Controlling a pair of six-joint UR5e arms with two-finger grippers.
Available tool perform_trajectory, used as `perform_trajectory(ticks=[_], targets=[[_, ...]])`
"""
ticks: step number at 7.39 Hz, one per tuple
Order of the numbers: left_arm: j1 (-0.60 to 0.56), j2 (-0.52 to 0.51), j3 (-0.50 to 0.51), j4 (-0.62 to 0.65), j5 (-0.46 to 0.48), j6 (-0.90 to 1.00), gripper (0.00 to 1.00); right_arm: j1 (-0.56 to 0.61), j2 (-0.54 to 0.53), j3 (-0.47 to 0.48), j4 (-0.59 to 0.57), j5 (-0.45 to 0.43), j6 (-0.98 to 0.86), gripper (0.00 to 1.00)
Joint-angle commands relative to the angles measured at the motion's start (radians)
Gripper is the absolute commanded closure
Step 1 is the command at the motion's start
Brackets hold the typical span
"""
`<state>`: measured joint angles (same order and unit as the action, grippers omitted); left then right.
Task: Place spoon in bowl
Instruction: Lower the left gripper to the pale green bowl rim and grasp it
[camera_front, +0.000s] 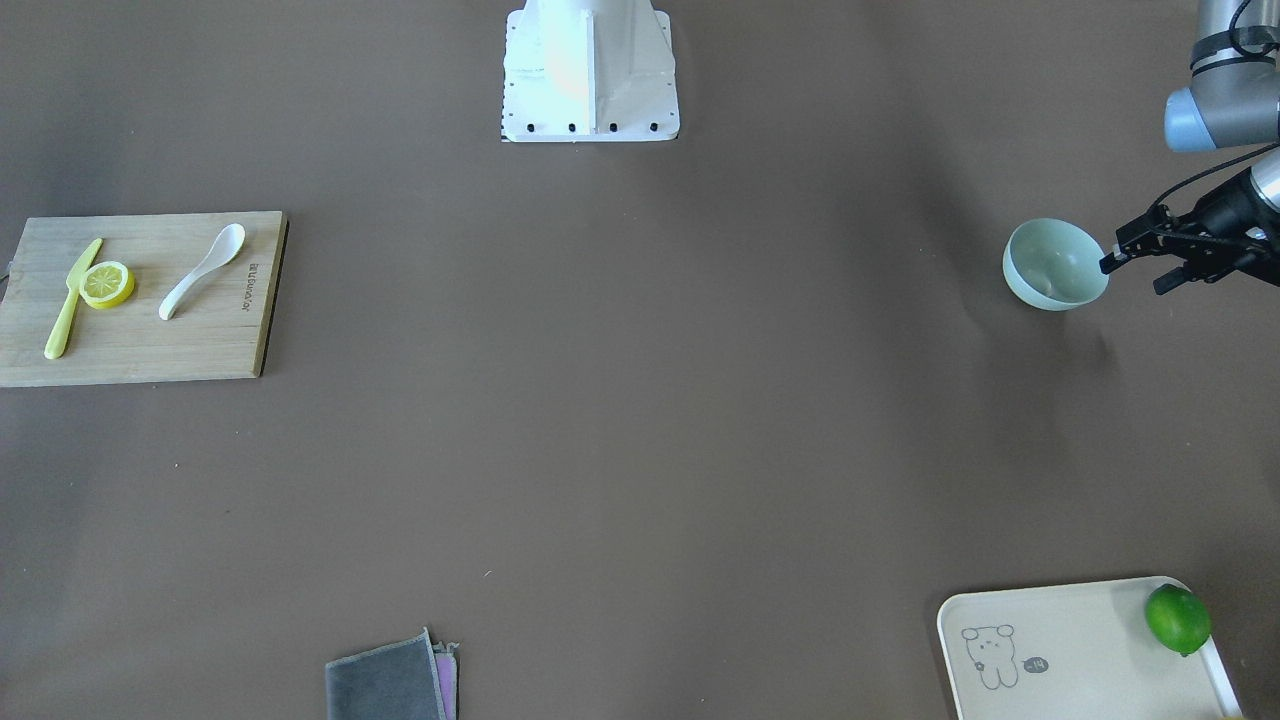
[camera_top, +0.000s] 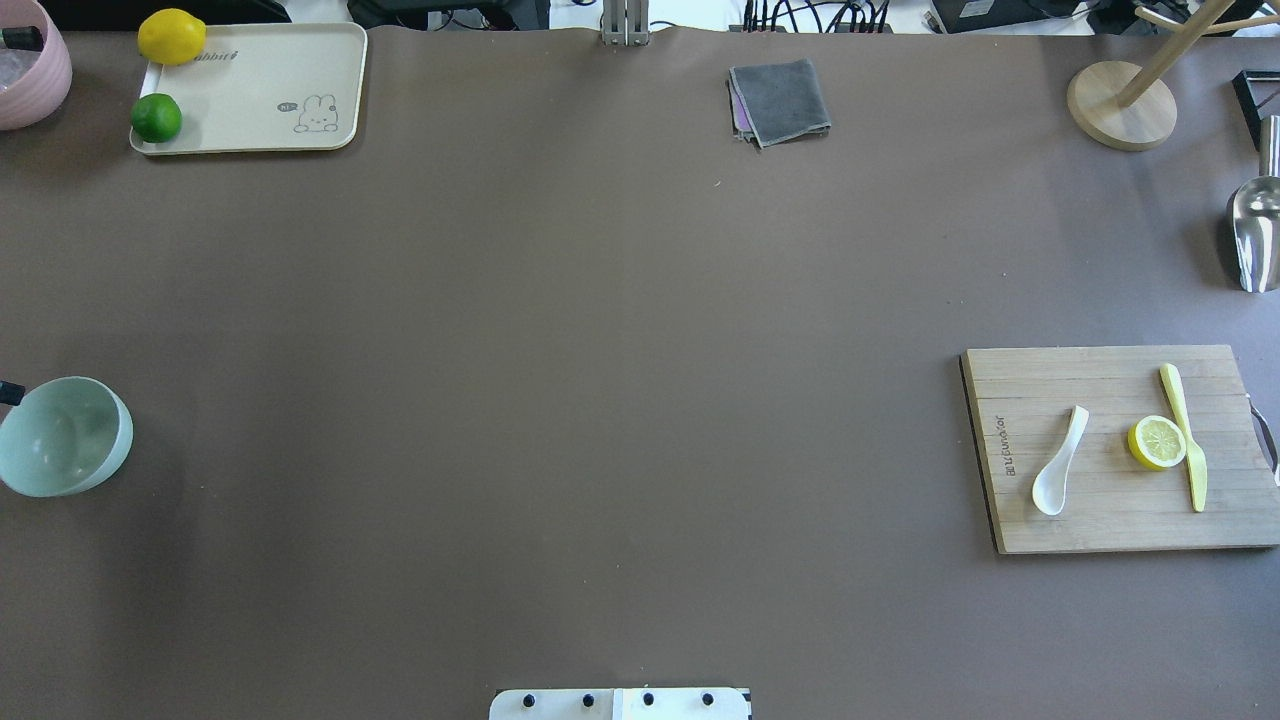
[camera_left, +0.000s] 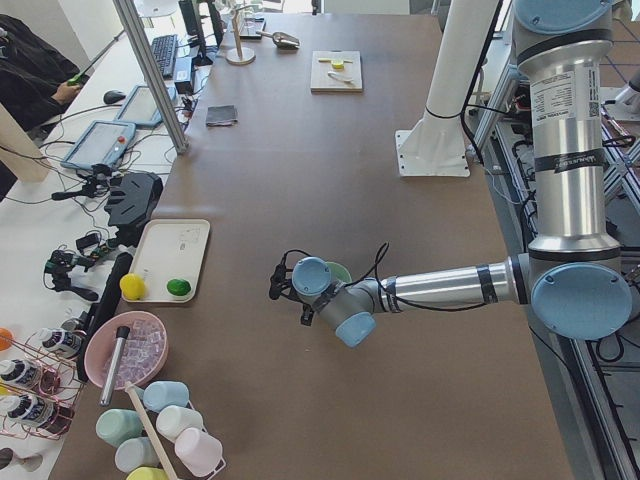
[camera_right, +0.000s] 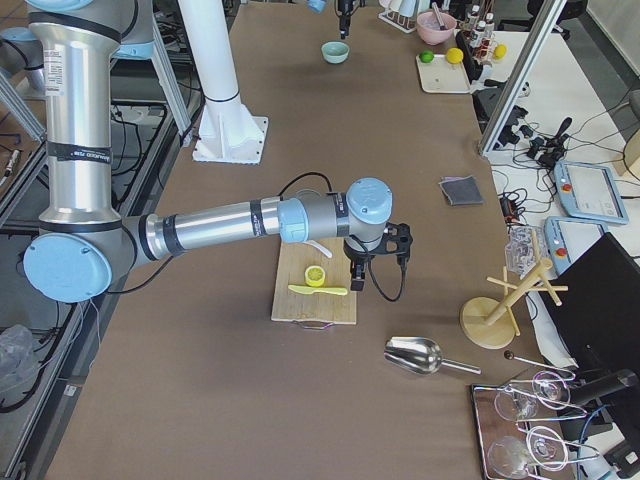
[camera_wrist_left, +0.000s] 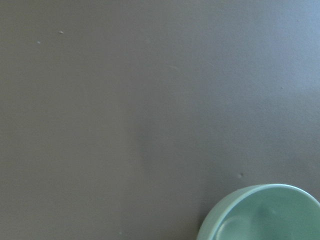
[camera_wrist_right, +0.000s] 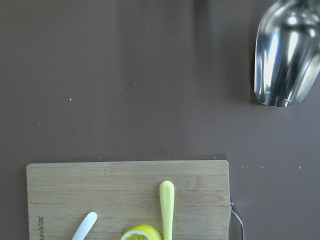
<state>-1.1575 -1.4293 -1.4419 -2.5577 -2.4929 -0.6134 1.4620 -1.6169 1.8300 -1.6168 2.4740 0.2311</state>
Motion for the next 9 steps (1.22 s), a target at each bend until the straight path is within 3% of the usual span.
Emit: perform_trajectory(ticks=[1, 2, 3, 4, 6, 9], targets=[[0.047, 0.000, 0.011, -0.015, 0.006, -0.028, 0.02, 0.000, 0.000, -0.001, 0.000, 0.000, 0.002, 0.00], [0.054, -0.002, 0.014, -0.015, 0.005, -0.028, 0.03, 0.000, 0.000, -0.001, -0.002, 0.000, 0.005, 0.00], [0.073, -0.002, 0.015, -0.015, 0.006, -0.028, 0.13, 0.000, -0.001, -0.003, -0.002, 0.000, 0.005, 0.00], [0.084, -0.002, 0.015, -0.016, 0.003, -0.029, 0.36, 0.000, -0.001, -0.005, -0.002, 0.000, 0.005, 0.00], [0.090, 0.000, 0.017, -0.016, 0.003, -0.028, 1.00, 0.000, -0.001, -0.005, -0.002, 0.002, 0.007, 0.00], [0.088, -0.016, -0.004, -0.009, -0.017, -0.079, 1.00, -0.002, 0.005, 0.000, -0.003, 0.011, 0.019, 0.00]])
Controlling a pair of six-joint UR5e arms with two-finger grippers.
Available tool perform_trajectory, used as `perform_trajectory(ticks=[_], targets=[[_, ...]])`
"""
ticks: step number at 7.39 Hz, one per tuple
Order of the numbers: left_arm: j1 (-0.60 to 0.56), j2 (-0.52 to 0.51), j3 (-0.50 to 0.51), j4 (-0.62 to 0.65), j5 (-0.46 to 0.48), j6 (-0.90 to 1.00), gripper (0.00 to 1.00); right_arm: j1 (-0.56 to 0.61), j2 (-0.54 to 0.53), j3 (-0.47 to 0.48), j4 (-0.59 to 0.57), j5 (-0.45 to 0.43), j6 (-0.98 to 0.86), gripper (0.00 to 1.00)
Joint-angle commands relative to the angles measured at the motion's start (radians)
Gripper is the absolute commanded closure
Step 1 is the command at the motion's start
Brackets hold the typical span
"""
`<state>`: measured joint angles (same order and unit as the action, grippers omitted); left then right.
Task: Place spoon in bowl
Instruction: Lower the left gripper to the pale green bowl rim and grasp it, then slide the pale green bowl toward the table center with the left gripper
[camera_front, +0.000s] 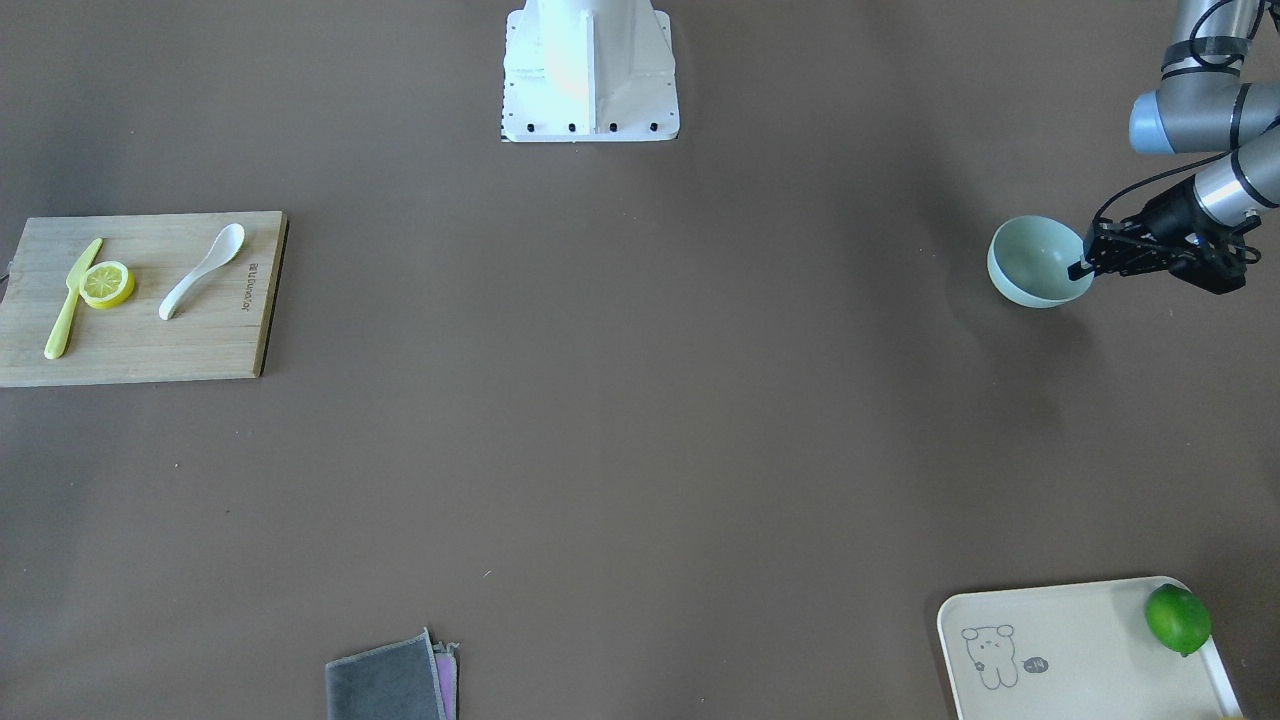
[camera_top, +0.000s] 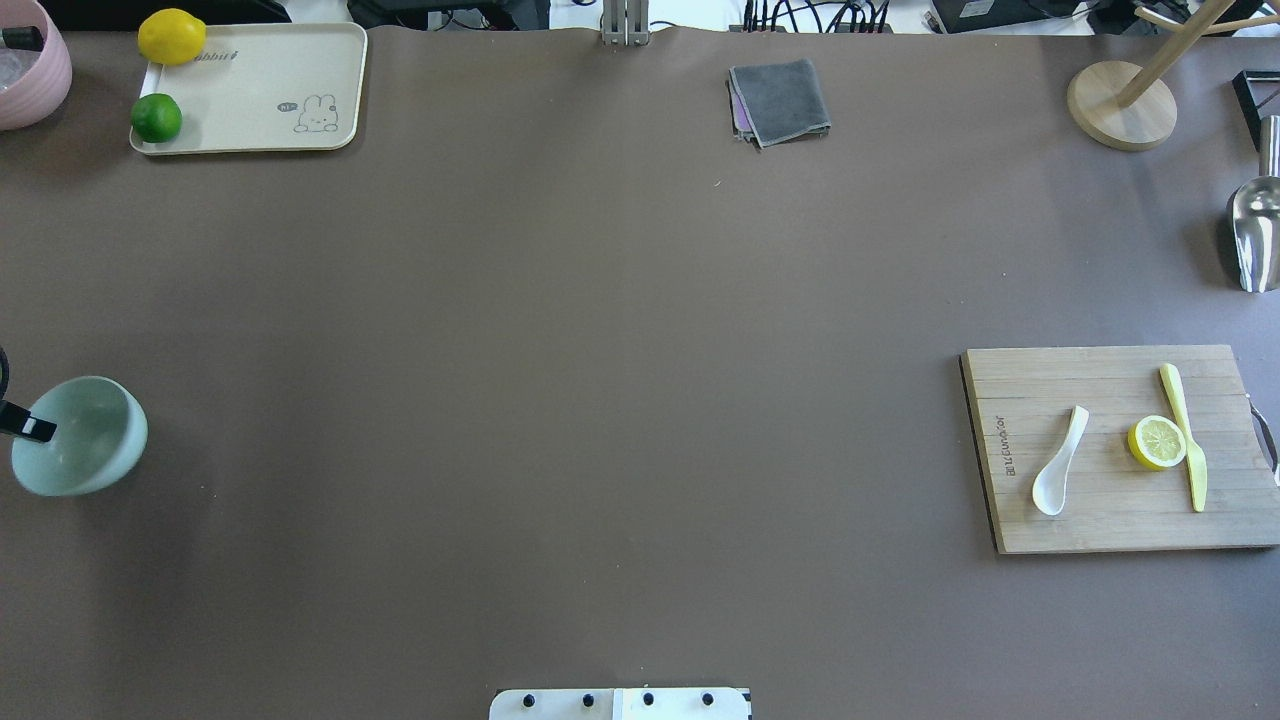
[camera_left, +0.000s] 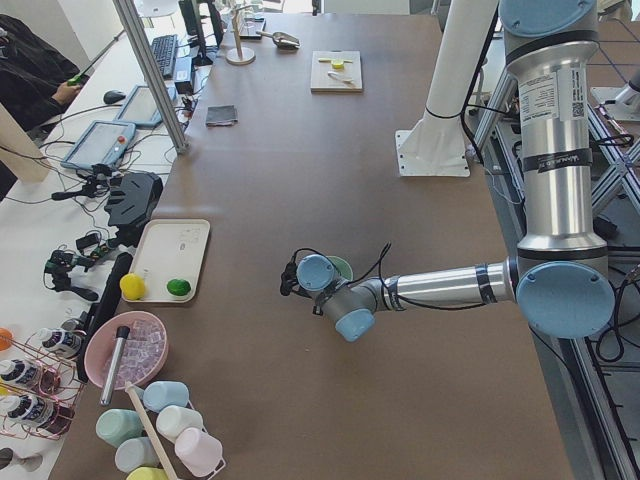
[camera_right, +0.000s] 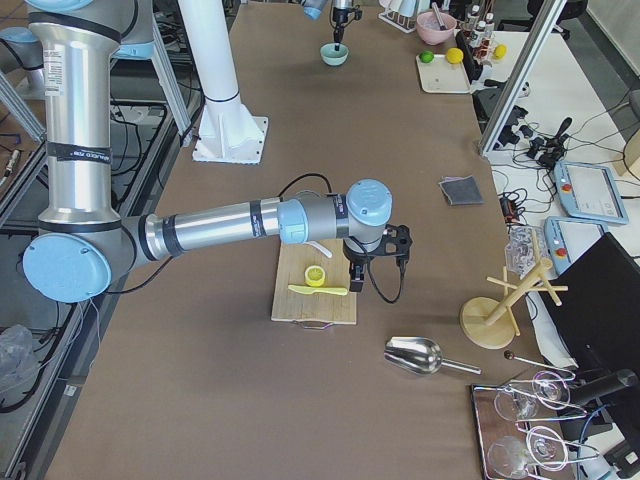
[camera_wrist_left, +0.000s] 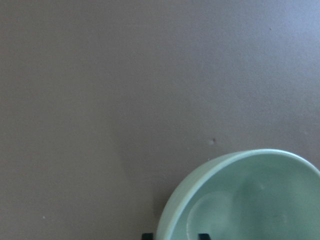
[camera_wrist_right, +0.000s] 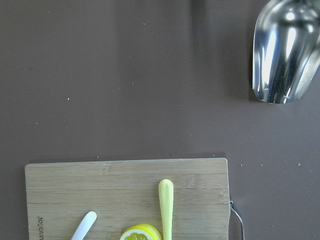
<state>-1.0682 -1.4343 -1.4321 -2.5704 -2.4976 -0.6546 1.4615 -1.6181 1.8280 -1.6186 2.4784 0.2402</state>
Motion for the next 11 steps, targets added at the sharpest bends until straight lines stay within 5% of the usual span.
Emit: perform_trajectory(ticks=[1, 6, 11], targets=[[-0.001, -0.034, -0.061, 0.006, -0.045, -0.166, 1.00, -0.004, 0.010, 0.008, 0.002, 0.008, 0.061, 0.00], [0.080, -0.340, -0.172, 0.036, -0.005, -0.656, 1.00, -0.075, 0.023, 0.062, 0.003, 0.001, 0.070, 0.00], [0.394, -0.641, -0.163, 0.369, 0.408, -0.775, 1.00, -0.220, 0.072, 0.132, 0.002, -0.053, 0.428, 0.00]])
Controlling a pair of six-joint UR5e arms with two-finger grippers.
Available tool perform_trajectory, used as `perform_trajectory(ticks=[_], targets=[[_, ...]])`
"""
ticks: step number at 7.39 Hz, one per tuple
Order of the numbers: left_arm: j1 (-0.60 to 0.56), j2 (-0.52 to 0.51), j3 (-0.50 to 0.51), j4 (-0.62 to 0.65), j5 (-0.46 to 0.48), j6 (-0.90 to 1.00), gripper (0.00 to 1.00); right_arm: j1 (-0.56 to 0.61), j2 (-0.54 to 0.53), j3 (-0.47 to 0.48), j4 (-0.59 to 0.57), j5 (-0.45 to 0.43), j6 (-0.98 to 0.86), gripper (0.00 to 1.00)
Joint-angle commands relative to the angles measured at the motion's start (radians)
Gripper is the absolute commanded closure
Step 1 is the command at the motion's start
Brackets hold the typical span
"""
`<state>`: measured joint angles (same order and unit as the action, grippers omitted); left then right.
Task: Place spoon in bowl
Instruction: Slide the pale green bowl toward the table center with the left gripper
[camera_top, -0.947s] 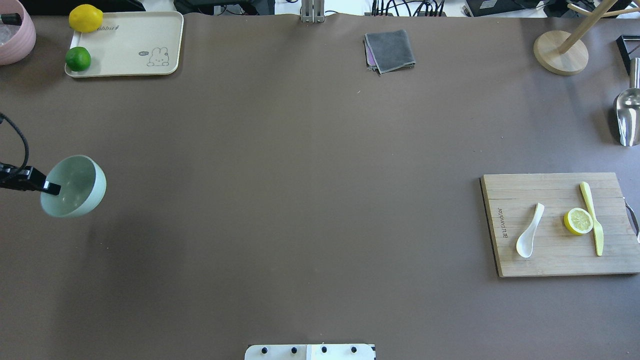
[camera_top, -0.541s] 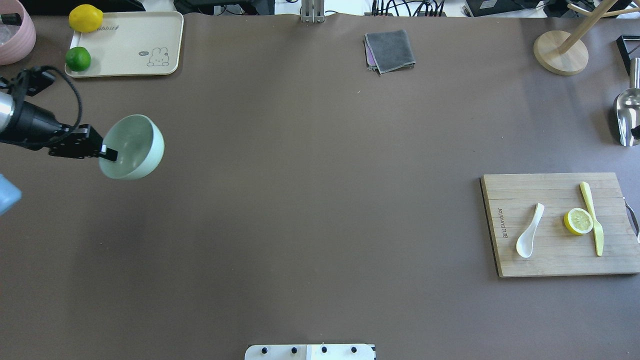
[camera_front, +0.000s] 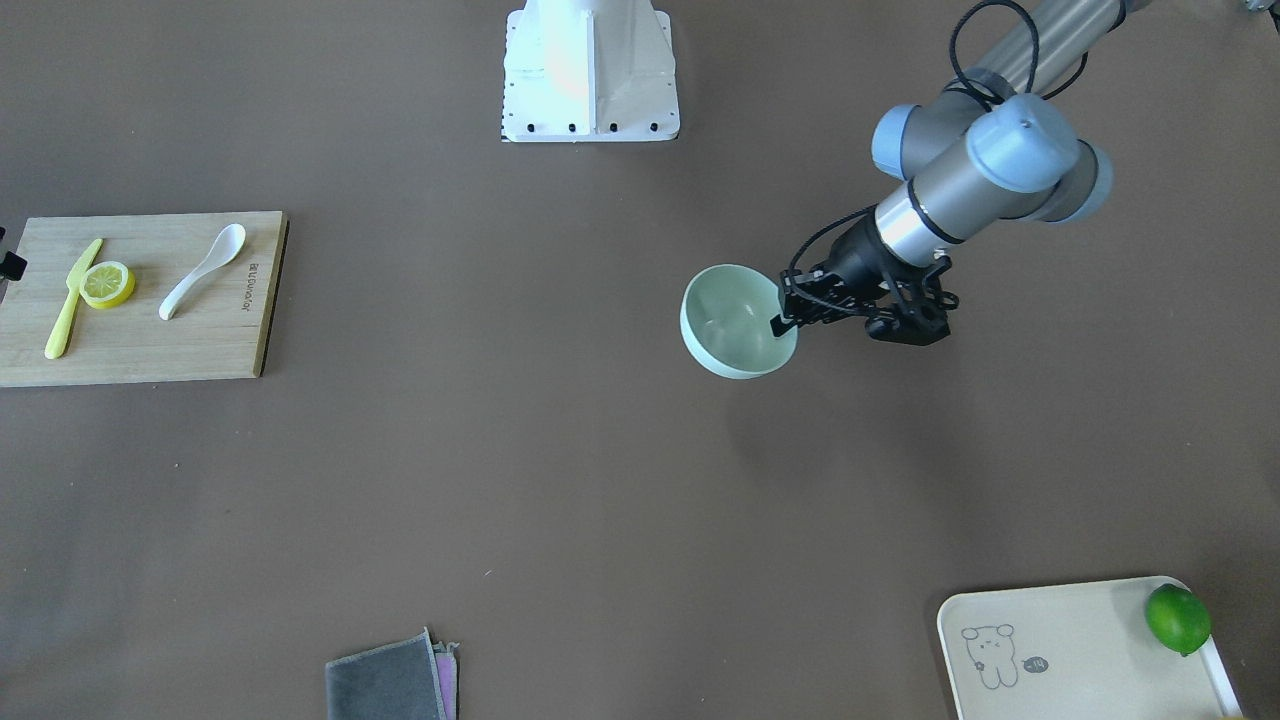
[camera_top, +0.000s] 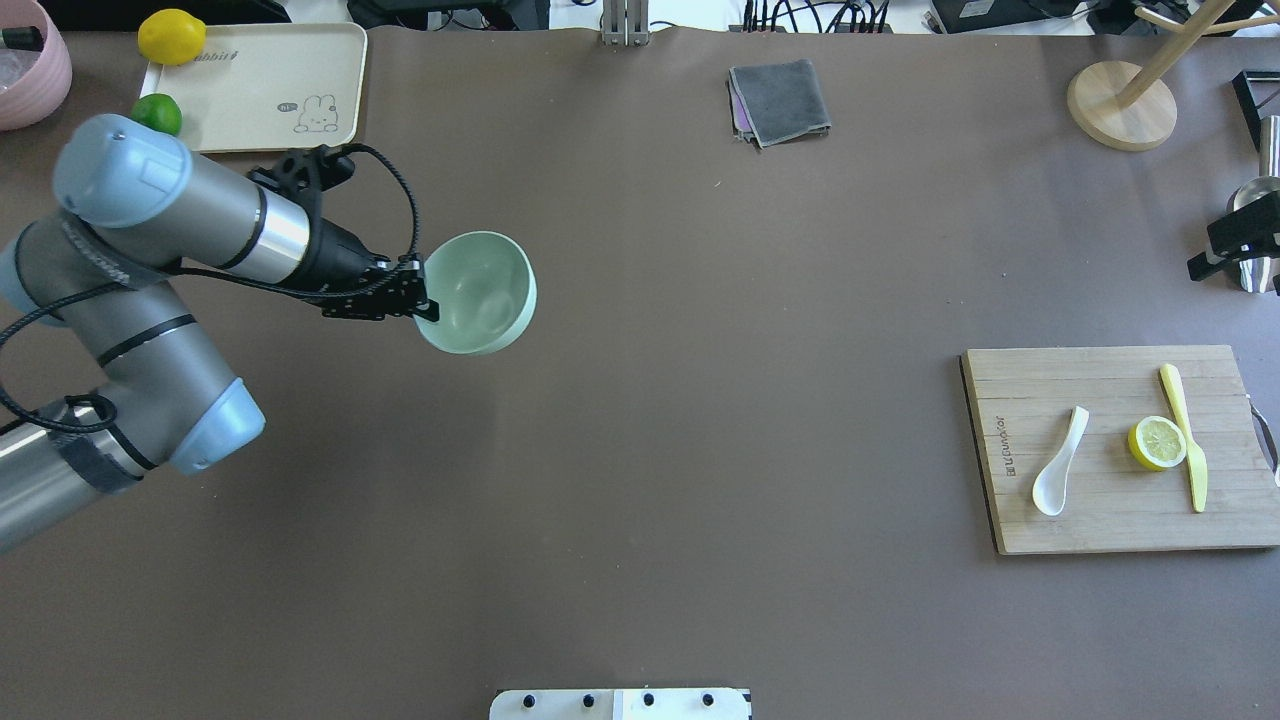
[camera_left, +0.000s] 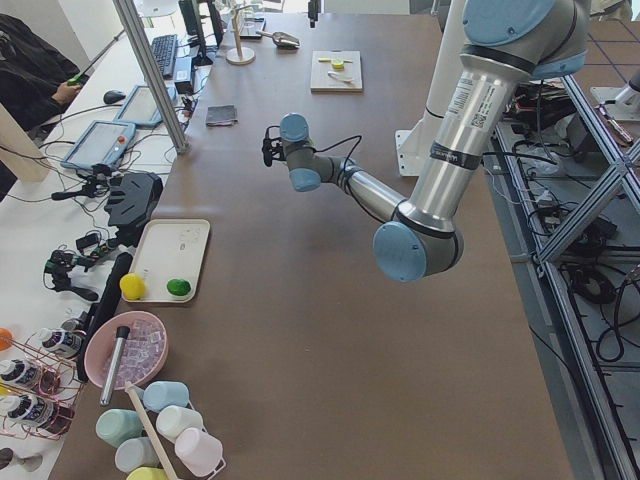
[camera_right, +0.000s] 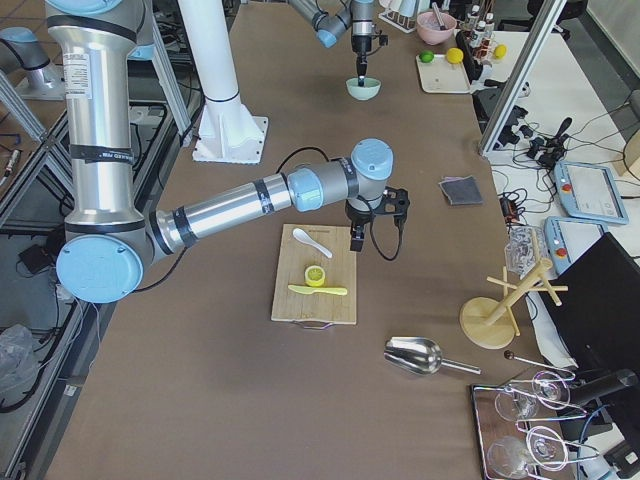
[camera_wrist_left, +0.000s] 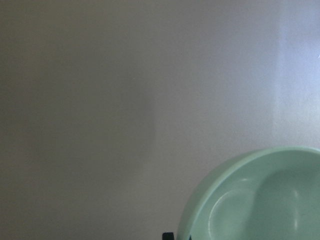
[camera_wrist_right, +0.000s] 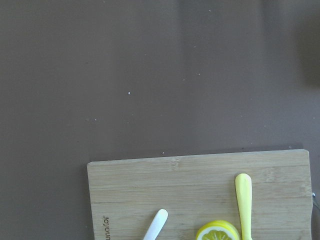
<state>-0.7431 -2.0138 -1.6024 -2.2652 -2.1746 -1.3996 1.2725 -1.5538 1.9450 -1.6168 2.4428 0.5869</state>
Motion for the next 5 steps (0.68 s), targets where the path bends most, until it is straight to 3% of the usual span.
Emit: perform_trajectory(ticks=[1, 5], targets=[[0.121, -0.095, 0.018, 0.109, 0.166, -0.030, 1.00, -0.063, 0.009, 0.037, 0.000, -0.063, 0.150, 0.00], [0.229, -0.152, 0.083, 0.147, 0.303, -0.027, 1.00, -0.101, 0.023, 0.052, 0.000, -0.087, 0.238, 0.00]])
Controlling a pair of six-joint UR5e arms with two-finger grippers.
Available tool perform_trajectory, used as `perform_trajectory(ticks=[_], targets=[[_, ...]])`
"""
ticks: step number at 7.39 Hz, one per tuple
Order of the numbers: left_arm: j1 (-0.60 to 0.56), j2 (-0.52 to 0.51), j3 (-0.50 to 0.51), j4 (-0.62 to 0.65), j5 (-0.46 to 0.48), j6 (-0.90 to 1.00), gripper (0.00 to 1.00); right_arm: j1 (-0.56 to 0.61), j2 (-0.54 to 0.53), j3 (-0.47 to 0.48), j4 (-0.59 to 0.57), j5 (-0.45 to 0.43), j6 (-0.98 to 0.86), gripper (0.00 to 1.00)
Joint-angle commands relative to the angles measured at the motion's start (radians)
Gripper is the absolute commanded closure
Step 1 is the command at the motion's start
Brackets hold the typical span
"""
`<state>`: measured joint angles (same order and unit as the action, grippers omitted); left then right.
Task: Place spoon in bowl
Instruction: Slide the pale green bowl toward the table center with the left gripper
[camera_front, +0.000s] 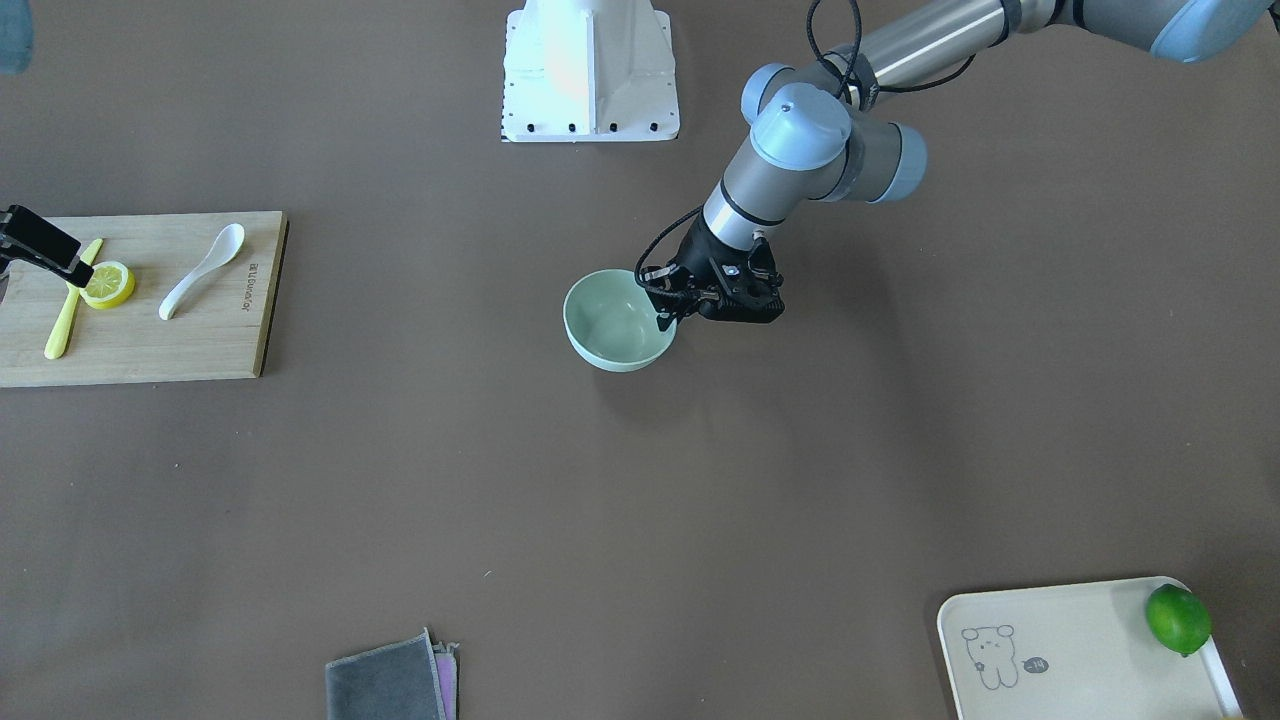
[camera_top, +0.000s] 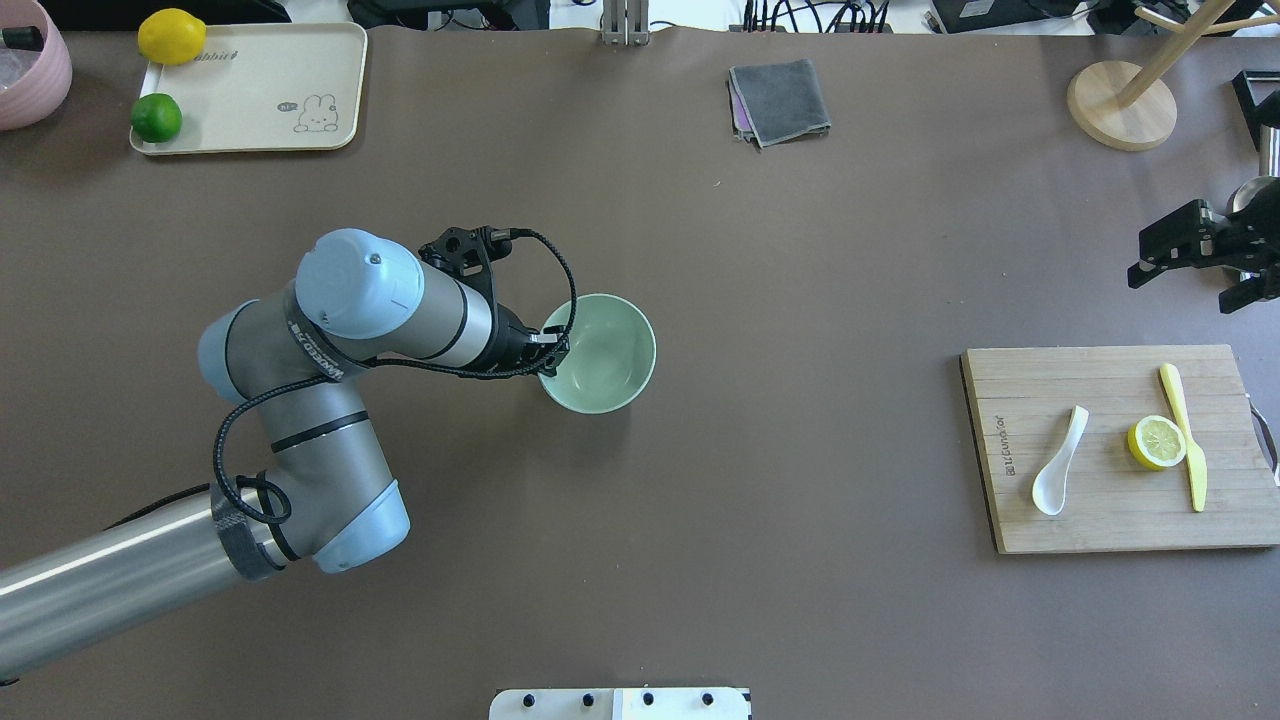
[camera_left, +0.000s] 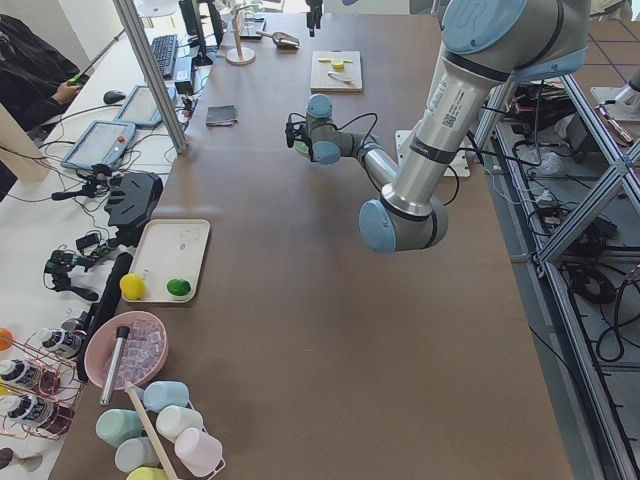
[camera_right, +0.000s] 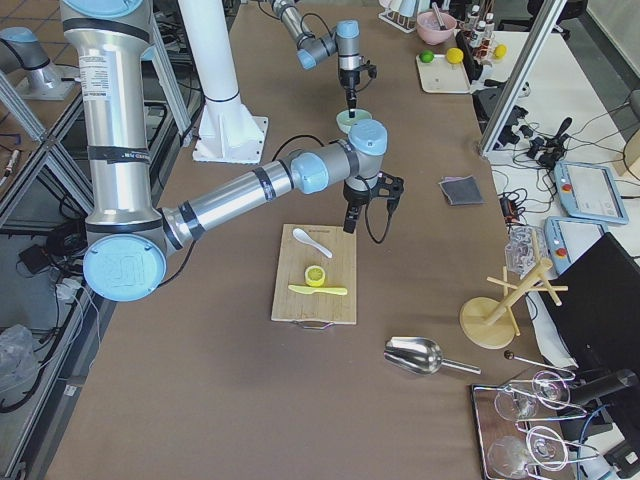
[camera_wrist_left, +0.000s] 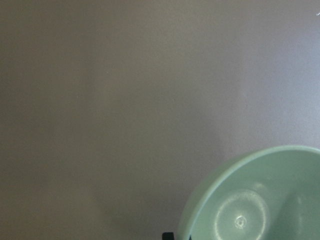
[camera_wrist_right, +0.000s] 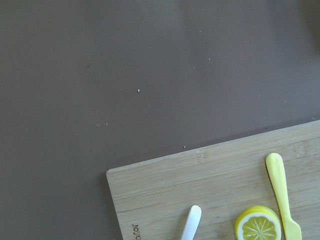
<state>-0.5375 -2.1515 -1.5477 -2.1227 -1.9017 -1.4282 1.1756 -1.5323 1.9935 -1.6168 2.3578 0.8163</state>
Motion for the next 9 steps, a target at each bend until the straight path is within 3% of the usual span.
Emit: perform_trajectory(ticks=[1, 2, 3, 4, 6, 7, 9], targets=[[0.024, -0.011, 0.035, 0.012, 0.030, 0.008, 1.00, -0.005, 0.001, 0.007, 0.000, -0.002, 0.010, 0.00], [0.024, -0.014, 0.032, 0.032, 0.030, 0.011, 0.87, -0.005, 0.001, 0.008, 0.000, -0.002, 0.010, 0.00], [0.022, -0.010, 0.024, 0.030, 0.027, 0.014, 0.09, -0.007, 0.001, 0.008, 0.000, -0.002, 0.010, 0.00], [0.018, -0.010, 0.008, 0.030, 0.026, 0.014, 0.02, -0.008, 0.001, 0.008, 0.002, -0.002, 0.009, 0.00], [-0.028, 0.001, -0.058, 0.065, 0.003, 0.081, 0.02, -0.019, 0.003, 0.014, 0.002, -0.011, 0.010, 0.00], [-0.083, -0.001, -0.101, 0.145, -0.067, 0.109, 0.02, -0.025, 0.007, 0.014, 0.000, -0.012, 0.010, 0.00], [-0.194, 0.101, -0.208, 0.246, -0.100, 0.284, 0.02, -0.059, 0.008, 0.016, 0.002, -0.021, 0.018, 0.00]])
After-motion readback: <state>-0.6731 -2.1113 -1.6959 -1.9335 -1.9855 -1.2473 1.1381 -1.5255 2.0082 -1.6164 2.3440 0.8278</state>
